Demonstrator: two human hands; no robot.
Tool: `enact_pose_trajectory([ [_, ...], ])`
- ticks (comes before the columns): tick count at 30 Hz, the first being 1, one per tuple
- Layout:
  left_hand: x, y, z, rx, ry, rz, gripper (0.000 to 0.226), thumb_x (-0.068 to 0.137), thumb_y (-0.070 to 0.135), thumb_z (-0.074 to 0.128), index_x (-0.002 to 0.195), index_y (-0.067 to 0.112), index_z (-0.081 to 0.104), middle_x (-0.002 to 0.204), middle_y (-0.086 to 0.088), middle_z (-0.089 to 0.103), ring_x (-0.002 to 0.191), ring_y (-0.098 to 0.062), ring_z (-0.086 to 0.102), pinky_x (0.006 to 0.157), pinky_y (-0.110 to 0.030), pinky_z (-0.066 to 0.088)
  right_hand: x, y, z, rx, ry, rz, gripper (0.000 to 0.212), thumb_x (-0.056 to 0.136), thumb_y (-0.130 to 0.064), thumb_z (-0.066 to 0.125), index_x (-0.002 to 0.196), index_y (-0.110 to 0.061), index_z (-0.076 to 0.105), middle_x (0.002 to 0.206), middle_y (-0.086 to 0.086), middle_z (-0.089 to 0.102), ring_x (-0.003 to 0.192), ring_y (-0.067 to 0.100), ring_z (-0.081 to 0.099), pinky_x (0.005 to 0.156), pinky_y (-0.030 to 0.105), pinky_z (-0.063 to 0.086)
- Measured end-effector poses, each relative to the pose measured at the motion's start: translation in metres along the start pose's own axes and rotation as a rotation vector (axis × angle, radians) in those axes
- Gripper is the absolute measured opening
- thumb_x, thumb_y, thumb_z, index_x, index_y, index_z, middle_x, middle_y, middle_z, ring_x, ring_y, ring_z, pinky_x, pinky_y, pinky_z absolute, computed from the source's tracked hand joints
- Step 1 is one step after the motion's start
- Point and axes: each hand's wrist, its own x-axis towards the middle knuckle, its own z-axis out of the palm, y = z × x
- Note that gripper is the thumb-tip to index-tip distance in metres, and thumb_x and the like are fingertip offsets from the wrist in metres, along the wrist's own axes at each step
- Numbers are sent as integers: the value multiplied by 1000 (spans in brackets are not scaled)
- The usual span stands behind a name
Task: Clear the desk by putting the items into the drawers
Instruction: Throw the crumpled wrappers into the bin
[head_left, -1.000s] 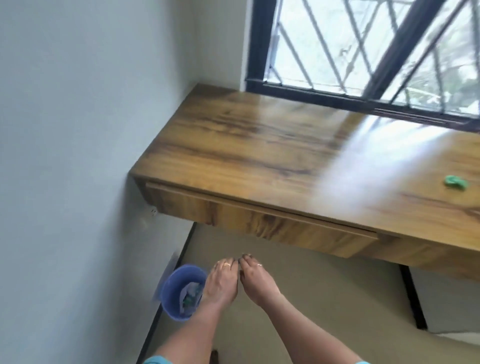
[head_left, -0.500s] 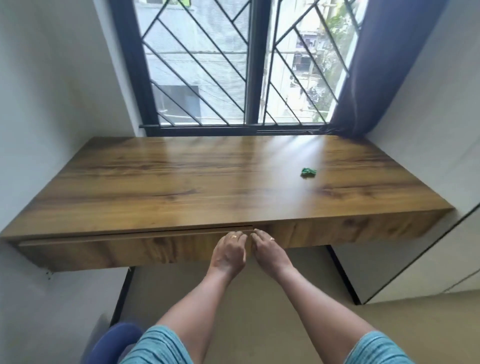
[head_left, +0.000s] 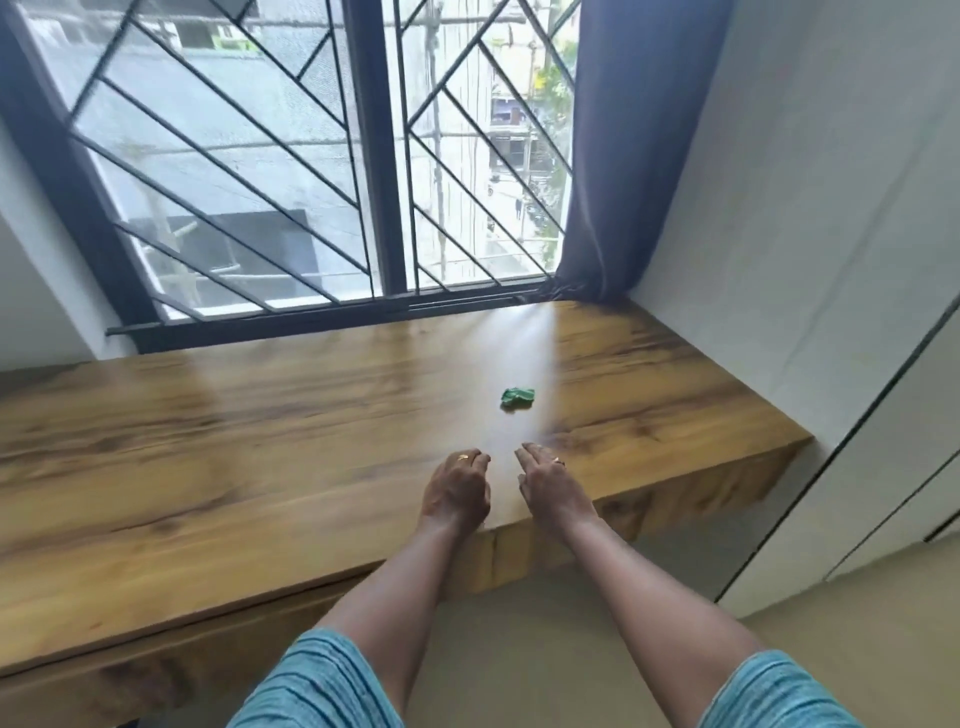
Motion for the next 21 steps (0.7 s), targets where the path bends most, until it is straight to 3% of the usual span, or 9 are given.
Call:
enact_pose_trajectory([
  [6, 88, -3, 17, -56, -20, -69, 46, 90, 12, 42, 136, 12, 45, 140, -4, 47, 131, -22, 41, 108, -28, 34, 85, 31, 1, 4, -65, 101, 42, 94, -25, 48, 134, -14, 43, 134, 8, 50, 121, 25, 49, 102, 33, 40],
  [14, 177, -19, 38, -134, -77, -204, 49, 91, 12, 41, 140, 9, 40, 141, -7, 47, 131, -23, 43, 110, -27, 32, 187, 48, 12, 82, -165, 183, 57, 91, -34, 53, 143, -25, 31, 148, 14, 22, 133, 33, 32, 109, 35, 31],
  [17, 182, -18, 46, -149, -64, -208, 42, 88, 9, 42, 129, 11, 50, 129, -8, 56, 122, -24, 50, 104, -28, 36, 196, 48, 25, 141, -223, 139, 36, 94, -27, 44, 130, -28, 48, 133, 11, 41, 125, 32, 40, 103, 35, 39],
  [21, 166, -13, 49, -174, -19, -246, 39, 90, 8, 42, 128, 10, 52, 127, -8, 58, 120, -23, 52, 103, -27, 35, 187, 48, 32, 168, -185, 61, 30, 96, -20, 40, 121, -21, 56, 118, 11, 52, 115, 31, 48, 94, 32, 41],
])
